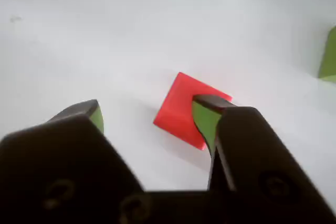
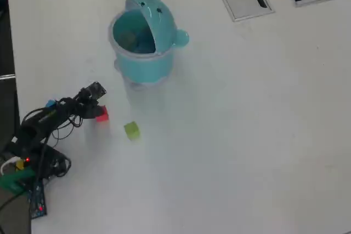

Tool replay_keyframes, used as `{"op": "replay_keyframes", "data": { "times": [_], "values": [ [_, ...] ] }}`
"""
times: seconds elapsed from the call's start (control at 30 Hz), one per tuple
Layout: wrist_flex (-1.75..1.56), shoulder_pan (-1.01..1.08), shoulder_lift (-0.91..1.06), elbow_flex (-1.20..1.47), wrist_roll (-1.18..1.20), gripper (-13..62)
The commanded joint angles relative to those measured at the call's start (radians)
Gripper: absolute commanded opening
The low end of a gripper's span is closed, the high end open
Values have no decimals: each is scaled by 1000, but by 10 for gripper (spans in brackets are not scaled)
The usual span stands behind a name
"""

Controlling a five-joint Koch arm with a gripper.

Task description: Grasp RGB lego blocks and put them in the bin one by one.

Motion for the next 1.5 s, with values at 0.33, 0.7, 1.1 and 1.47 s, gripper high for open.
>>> {"op": "replay_keyframes", "data": {
  "times": [0.33, 0.7, 1.1, 1.47],
  "values": [
    [18, 74, 52, 3, -2, 304],
    [143, 95, 110, -115, -3, 303],
    [133, 238, 86, -52, -29, 303],
    [101, 232, 25, -35, -17, 303]
  ]
}}
